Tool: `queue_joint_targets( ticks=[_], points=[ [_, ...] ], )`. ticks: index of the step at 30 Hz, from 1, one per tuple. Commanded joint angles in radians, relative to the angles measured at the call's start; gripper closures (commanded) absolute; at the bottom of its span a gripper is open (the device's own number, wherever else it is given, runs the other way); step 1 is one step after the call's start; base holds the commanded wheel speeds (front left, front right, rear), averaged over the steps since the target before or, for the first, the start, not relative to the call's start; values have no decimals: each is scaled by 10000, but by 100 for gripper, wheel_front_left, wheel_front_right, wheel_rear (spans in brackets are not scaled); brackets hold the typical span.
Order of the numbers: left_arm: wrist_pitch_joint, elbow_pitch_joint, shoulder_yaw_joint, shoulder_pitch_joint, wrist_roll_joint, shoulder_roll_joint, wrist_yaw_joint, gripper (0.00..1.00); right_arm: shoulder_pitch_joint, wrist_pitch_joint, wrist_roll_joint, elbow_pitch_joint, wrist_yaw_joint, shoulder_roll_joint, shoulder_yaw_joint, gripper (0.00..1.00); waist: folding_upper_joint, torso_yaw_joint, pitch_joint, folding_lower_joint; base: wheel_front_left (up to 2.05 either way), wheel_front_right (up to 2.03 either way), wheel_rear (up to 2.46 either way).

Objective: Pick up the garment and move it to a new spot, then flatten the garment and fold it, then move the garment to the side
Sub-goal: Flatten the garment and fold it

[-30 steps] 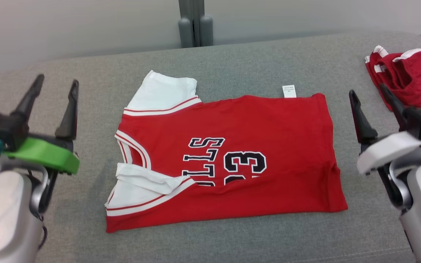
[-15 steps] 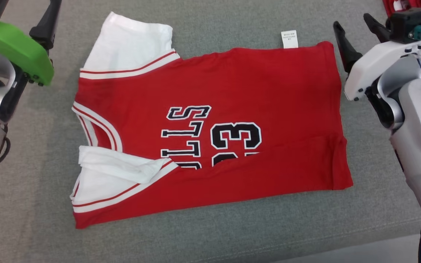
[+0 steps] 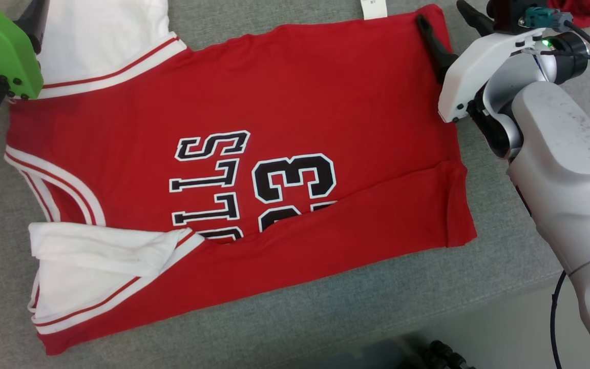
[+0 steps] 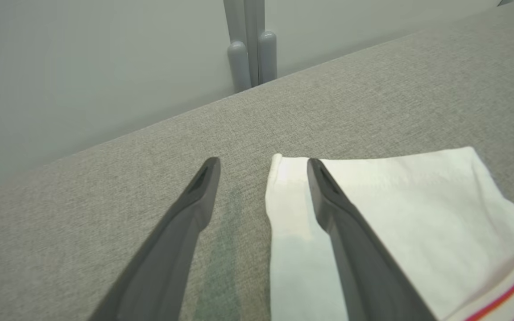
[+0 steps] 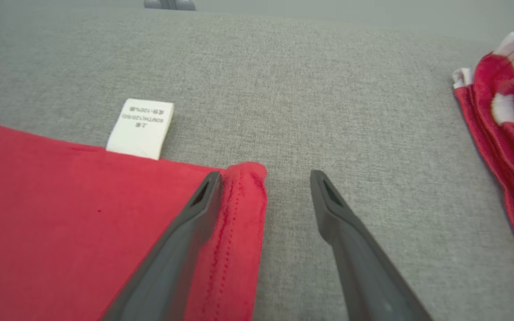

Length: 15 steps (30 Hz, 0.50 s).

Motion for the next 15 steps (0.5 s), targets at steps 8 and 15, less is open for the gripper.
queue_joint_targets(
  ticks=[8, 15],
  points=[
    [-160, 314, -902, -477, -738, 83, 17, 0, -462, -233, 584, 464, -8, 158, 863, 0, -1, -349, 490, -1, 0, 0, 0],
    [-22, 817, -1526, -632, -1140, -113, 17, 1, -617, -84, 1107, 542, 0, 169, 1541, 10, -1, -413, 523, -1, 0, 0, 0]
  ],
)
